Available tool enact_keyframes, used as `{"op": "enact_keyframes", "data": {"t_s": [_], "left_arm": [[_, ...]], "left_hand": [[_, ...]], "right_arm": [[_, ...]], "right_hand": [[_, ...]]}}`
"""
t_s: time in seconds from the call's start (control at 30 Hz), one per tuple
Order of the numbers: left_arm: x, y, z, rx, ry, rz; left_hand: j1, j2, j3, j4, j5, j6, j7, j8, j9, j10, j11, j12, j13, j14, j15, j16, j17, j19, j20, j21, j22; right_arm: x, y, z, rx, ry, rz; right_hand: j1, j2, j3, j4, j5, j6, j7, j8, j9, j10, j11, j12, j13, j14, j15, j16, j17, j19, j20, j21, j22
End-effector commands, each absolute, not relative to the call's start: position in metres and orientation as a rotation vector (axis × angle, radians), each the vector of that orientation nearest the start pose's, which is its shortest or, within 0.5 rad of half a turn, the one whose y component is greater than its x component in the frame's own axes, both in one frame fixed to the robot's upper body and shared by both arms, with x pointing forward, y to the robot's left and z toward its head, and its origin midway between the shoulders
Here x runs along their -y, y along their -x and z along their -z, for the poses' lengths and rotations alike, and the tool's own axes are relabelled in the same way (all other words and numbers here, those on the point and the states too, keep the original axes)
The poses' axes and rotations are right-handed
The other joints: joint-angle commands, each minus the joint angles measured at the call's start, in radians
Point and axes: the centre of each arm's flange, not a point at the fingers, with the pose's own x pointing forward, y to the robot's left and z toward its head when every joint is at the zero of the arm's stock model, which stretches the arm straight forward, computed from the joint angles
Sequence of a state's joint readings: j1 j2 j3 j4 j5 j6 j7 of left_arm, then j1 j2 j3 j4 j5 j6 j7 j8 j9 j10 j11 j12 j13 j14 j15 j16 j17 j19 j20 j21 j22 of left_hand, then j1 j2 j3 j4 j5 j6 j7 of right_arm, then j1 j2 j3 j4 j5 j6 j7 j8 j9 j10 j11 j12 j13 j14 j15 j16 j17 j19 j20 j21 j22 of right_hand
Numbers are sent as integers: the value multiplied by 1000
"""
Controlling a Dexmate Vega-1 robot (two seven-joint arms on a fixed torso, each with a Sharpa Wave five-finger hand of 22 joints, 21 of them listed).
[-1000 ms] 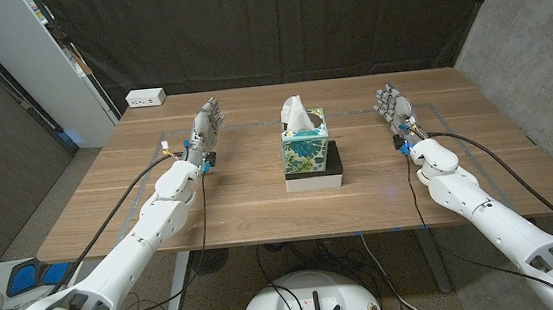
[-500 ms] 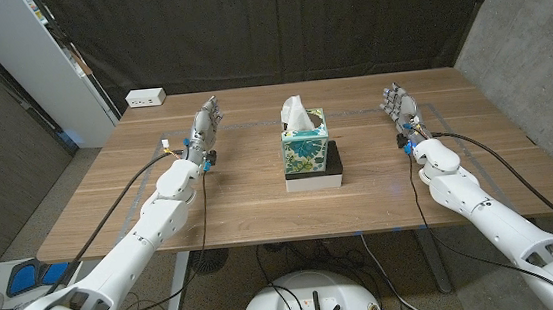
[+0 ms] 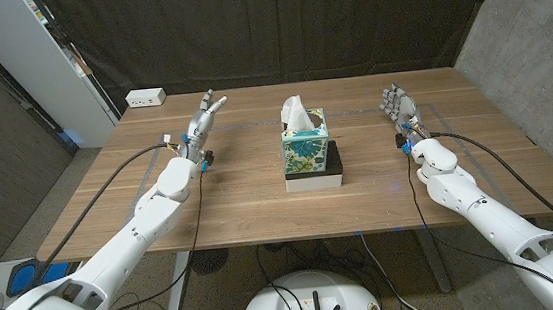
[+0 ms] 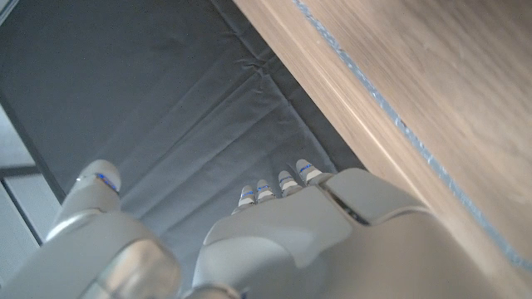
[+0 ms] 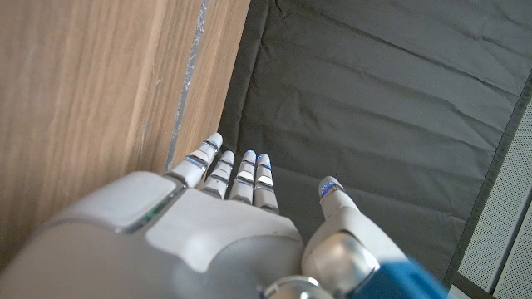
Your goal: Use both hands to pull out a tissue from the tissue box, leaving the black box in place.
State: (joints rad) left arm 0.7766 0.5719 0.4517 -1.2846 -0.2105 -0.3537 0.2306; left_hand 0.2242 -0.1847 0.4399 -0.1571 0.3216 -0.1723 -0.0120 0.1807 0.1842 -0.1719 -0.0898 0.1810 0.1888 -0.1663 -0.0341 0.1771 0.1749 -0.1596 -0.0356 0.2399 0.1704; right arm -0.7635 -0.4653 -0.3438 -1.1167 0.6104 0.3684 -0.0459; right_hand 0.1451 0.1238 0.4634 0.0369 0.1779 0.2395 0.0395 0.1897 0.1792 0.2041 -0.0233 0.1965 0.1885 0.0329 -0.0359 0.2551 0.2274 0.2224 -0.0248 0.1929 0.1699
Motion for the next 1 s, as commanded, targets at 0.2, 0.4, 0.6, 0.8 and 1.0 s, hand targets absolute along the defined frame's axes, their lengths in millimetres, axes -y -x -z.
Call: {"op": "enact_keyframes", "data": {"t_s": [0.2, 0.4, 0.6, 0.8, 1.0], "left_arm": [[-292, -631, -19, 801, -866, -183], [-289, -633, -20, 804, -890, -171], [-289, -637, -19, 804, -888, -174], [-287, -638, -20, 808, -888, -178], [-286, -636, -19, 811, -886, -174]], "left_hand": [[60, -7, -62, -16, 38, -496, 51, 4, 8, -372, 51, -2, 8, -294, 34, -5, 4, -36, -37, -38, 2], [69, -7, -73, -17, 44, -489, 47, 11, 10, -371, 56, 3, 8, -296, 38, -3, 4, -37, -32, -40, 2], [76, -7, -84, -16, 50, -481, 41, 17, 11, -367, 52, 8, 9, -290, 34, 2, 5, -29, -39, -39, 3], [84, -6, -94, -16, 56, -469, 41, 24, 11, -355, 49, 14, 9, -279, 32, 7, 4, -19, -41, -37, 3], [90, -5, -102, -15, 59, -461, 42, 29, 12, -349, 48, 17, 9, -274, 32, 9, 4, -12, -40, -36, 3]], "right_arm": [[328, -675, 26, 610, -57, 1], [325, -678, 22, 610, -53, 5], [323, -681, 20, 610, -44, 5], [323, -682, 18, 613, -44, 10], [324, -682, 19, 614, -47, 14]], "right_hand": [[5, 6, -7, -9, 2, 10, 5, 6, 2, 6, 4, 4, 4, 17, -29, 3, -1, 5, 13, 4, 4], [3, 1, -12, -14, 2, 17, 9, 7, 2, 16, 5, 7, 4, 20, -27, 2, -4, 8, 16, 5, 4], [4, -5, -15, -21, 1, 22, 14, 8, 2, 18, 10, 7, 4, 23, -22, 0, -7, 11, 25, 6, 4], [9, -11, -15, -31, 1, 22, 17, 7, 2, 20, 13, 6, 4, 27, -14, -3, -11, 14, 32, 7, 3], [14, -14, -15, -39, 1, 23, 17, 7, 2, 25, 13, 7, 4, 30, -12, -5, -15, 16, 34, 7, 3]]}}
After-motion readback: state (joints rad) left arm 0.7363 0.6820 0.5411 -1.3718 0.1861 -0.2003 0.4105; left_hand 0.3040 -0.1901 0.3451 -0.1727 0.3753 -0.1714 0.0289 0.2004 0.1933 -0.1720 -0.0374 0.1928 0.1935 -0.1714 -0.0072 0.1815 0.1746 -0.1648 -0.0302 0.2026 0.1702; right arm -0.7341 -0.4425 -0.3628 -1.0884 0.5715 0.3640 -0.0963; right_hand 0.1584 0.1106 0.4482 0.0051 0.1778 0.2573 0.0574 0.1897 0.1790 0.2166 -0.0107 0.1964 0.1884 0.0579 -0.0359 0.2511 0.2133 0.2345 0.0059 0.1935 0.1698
